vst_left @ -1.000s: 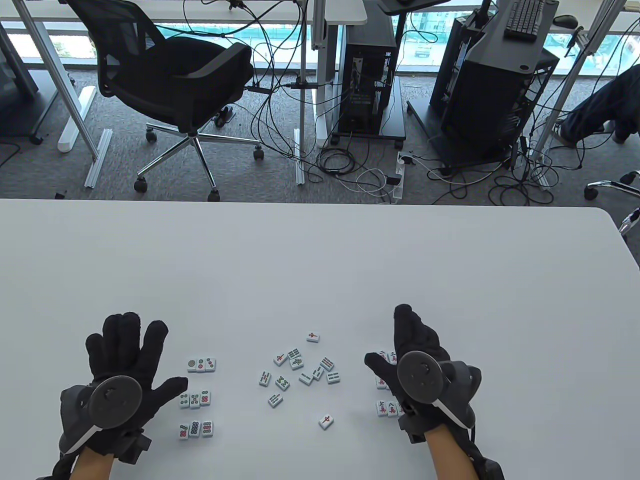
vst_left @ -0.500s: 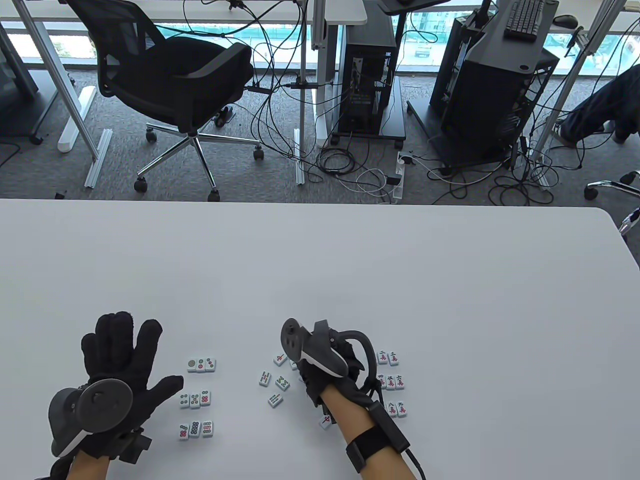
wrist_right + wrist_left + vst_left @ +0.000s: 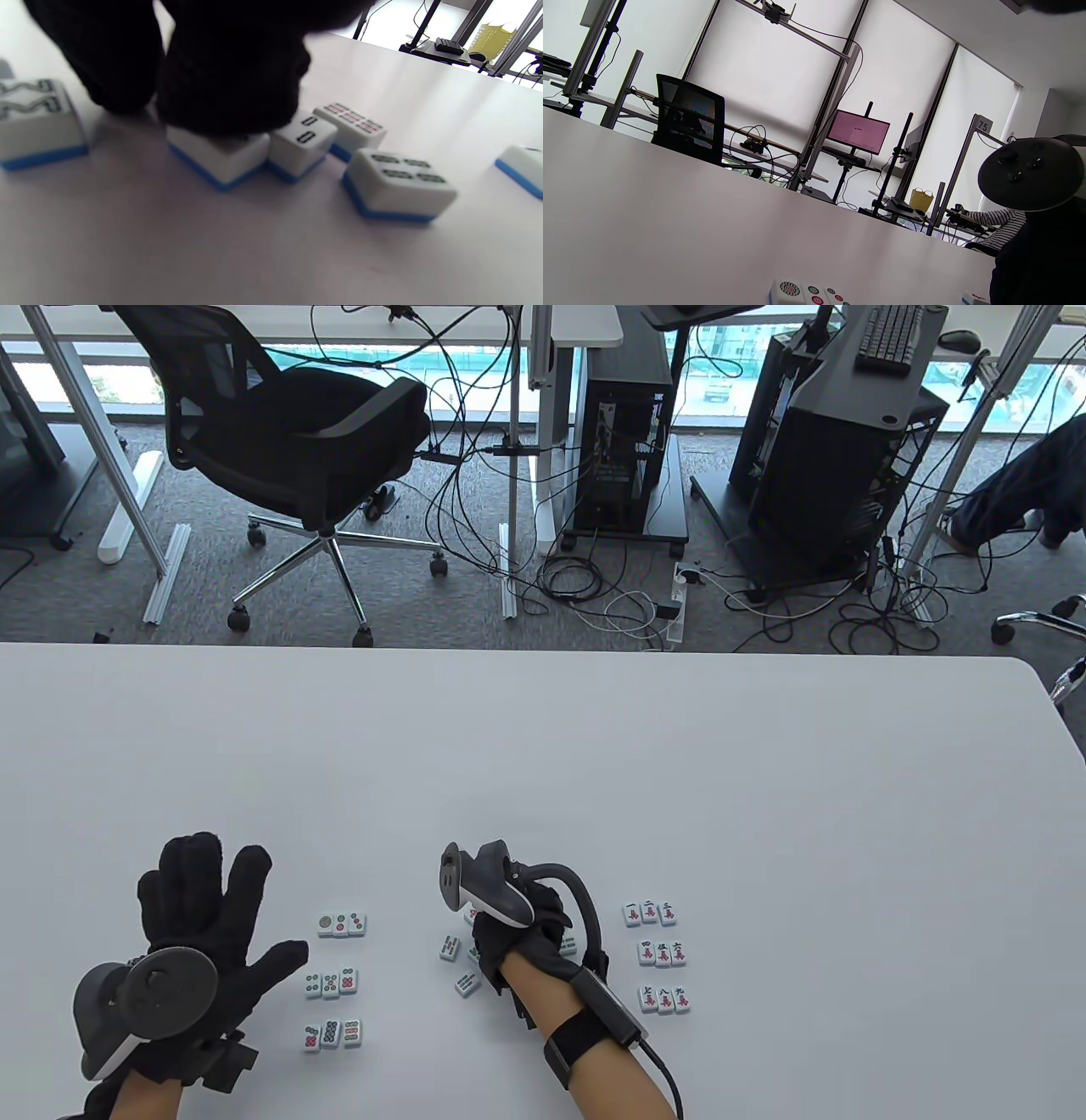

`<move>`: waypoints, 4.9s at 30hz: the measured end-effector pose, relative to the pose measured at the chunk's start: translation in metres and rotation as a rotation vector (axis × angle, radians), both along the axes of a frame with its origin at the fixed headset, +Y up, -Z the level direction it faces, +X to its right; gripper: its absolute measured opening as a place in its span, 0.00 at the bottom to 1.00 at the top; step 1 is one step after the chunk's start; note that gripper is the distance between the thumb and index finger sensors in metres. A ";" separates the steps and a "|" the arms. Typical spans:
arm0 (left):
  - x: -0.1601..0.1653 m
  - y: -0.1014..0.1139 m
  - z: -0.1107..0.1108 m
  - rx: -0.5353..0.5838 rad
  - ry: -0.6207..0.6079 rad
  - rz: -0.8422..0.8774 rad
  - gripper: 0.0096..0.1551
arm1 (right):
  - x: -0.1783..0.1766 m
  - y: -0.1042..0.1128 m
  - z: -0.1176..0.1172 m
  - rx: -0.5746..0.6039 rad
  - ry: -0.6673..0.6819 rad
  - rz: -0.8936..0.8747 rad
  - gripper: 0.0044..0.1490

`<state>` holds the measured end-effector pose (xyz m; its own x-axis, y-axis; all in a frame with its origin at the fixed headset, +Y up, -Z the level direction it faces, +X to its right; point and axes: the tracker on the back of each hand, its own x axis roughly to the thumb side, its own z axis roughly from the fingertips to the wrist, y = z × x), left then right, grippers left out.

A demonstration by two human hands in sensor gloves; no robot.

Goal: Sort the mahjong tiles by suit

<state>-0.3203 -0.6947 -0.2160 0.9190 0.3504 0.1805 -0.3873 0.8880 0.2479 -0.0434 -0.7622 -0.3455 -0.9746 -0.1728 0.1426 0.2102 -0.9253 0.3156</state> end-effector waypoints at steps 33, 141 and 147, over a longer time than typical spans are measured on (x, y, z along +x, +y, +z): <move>0.000 -0.011 -0.005 -0.056 0.004 -0.032 0.55 | 0.241 0.013 0.003 0.196 0.144 -0.077 0.37; 0.006 -0.013 -0.009 -0.108 -0.015 -0.049 0.53 | 0.071 0.016 0.031 0.315 0.468 -0.040 0.38; 0.006 -0.013 -0.009 -0.102 -0.015 -0.041 0.53 | 0.051 0.004 0.028 0.315 0.454 0.062 0.36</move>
<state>-0.3147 -0.7080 -0.2245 0.9304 0.3297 0.1600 -0.3531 0.9235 0.1500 0.0073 -0.7578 -0.3179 -0.8139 -0.3302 0.4781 0.3178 -0.9418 -0.1094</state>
